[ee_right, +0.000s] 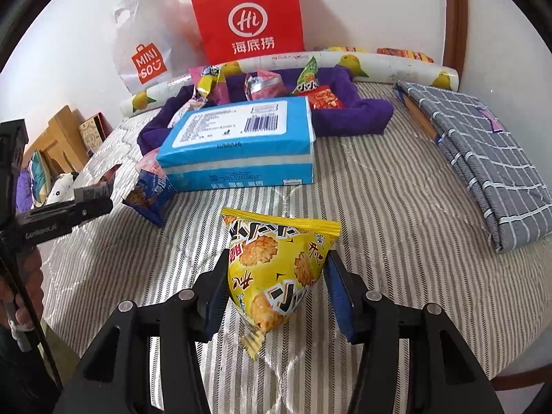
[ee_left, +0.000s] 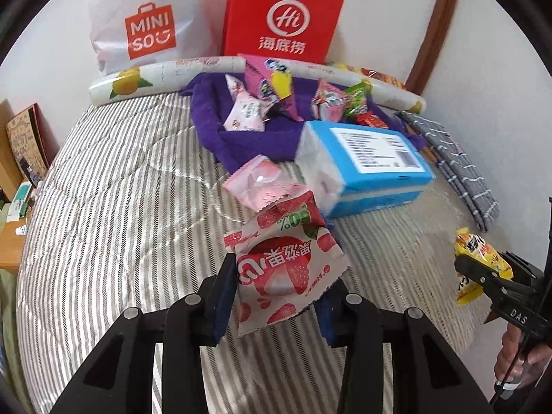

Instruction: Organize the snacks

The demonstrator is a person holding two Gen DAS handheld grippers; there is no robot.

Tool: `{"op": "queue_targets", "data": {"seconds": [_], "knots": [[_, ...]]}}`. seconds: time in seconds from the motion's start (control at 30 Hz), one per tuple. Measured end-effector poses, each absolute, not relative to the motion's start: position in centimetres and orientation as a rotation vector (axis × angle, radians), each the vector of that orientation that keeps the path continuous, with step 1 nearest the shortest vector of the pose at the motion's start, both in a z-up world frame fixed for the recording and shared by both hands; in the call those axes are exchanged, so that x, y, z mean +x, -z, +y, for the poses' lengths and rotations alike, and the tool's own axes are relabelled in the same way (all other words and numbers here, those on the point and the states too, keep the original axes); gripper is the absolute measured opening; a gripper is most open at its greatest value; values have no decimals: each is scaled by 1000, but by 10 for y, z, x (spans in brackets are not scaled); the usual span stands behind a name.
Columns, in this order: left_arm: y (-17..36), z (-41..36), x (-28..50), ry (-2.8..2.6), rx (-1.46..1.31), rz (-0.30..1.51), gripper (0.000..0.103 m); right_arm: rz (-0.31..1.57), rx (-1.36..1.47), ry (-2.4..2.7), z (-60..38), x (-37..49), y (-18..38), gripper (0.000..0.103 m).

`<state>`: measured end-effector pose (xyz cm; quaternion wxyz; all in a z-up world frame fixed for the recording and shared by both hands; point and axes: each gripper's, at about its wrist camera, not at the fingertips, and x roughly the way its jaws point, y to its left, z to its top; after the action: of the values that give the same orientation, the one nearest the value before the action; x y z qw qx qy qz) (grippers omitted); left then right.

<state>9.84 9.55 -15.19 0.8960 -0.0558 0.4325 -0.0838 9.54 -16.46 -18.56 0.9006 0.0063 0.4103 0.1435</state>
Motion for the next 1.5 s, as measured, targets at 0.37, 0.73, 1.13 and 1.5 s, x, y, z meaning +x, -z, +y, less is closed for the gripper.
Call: {"op": "queue_targets", "data": {"seconds": [0.37, 0.73, 1.13, 1.5], "knots": [[117, 58, 92, 260, -131, 867, 38, 760, 22, -300, -177, 85, 136, 52], [85, 32, 117, 300, -123, 834, 38, 707, 10, -328, -176, 104, 99, 52], [66, 41, 154, 248, -171, 826, 38, 700, 8, -359, -169, 161, 84, 52], [64, 71, 199, 175, -256, 837, 38, 684, -36, -370, -159, 220, 78, 51]]}}
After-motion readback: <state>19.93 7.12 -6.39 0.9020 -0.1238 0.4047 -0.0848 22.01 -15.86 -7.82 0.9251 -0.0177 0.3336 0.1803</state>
